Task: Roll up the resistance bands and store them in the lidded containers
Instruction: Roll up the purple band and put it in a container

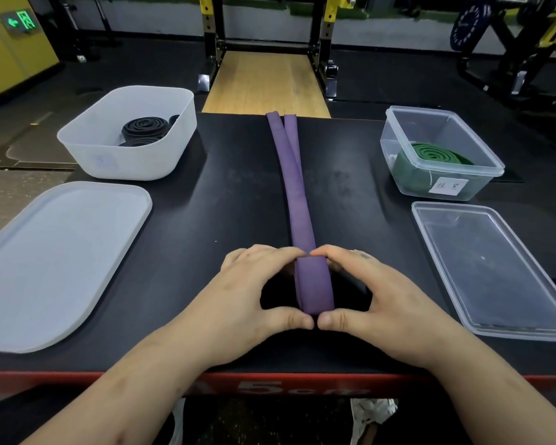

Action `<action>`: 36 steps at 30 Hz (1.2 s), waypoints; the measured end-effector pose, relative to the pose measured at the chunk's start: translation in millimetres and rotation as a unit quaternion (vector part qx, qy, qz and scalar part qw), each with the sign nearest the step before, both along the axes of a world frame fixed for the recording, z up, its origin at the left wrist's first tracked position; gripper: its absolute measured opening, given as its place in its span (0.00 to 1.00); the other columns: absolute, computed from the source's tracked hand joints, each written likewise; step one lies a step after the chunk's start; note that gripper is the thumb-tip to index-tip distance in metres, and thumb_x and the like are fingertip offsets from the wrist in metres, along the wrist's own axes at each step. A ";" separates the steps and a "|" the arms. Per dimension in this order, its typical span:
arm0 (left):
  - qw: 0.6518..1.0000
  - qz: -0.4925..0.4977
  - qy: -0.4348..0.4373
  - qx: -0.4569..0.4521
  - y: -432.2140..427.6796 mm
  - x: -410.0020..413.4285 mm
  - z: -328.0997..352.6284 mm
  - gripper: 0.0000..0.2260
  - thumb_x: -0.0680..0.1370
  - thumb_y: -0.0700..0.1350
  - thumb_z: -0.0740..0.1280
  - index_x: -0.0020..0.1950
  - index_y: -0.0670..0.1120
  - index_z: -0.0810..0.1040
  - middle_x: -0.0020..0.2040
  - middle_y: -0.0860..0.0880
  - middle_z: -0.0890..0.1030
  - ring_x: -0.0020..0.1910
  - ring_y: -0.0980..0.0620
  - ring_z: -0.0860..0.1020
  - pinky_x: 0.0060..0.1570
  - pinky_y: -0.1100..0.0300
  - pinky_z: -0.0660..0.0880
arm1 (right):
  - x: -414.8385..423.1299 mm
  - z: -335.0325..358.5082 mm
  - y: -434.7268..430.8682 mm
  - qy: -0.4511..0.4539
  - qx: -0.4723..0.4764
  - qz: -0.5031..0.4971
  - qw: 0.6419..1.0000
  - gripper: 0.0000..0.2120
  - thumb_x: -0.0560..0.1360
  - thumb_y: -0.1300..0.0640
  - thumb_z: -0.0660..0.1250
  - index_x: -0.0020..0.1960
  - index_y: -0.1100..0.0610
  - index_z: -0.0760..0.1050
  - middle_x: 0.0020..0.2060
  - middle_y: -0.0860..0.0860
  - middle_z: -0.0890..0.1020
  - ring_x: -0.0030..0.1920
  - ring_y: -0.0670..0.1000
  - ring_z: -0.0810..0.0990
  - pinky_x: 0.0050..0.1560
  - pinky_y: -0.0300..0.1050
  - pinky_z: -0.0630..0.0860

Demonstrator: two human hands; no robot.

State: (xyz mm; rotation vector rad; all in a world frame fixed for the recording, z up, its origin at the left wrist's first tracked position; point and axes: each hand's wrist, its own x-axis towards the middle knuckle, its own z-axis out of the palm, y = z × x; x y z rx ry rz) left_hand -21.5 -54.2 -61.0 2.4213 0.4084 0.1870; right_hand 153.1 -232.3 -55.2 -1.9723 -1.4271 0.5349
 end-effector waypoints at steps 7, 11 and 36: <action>0.999 -0.026 -0.016 0.018 -2.3 -3.1 -1.8 0.31 0.70 0.74 0.65 0.70 0.70 0.62 0.64 0.71 0.66 0.72 0.65 0.60 0.70 0.67 0.60 | 1.2 3.4 -0.8 0.007 -0.006 0.013 1.000 0.35 0.64 0.31 0.75 0.69 0.31 0.71 0.65 0.33 0.76 0.71 0.35 0.70 0.70 0.37 0.67; 0.999 -0.009 -0.017 0.029 -0.4 -0.2 -2.6 0.39 0.69 0.70 0.71 0.77 0.66 0.61 0.67 0.75 0.64 0.73 0.66 0.59 0.70 0.69 0.59 | 3.5 6.3 4.4 -0.004 0.000 0.000 1.000 0.32 0.68 0.30 0.73 0.69 0.36 0.72 0.64 0.34 0.74 0.69 0.38 0.71 0.65 0.33 0.68; 0.999 -0.023 -0.029 0.022 -1.5 -3.2 -3.7 0.33 0.69 0.72 0.67 0.72 0.64 0.70 0.60 0.70 0.71 0.70 0.61 0.65 0.68 0.64 0.65 | 4.0 5.6 -0.6 0.037 0.031 0.015 0.999 0.33 0.66 0.33 0.75 0.69 0.32 0.71 0.65 0.33 0.77 0.70 0.36 0.72 0.70 0.32 0.65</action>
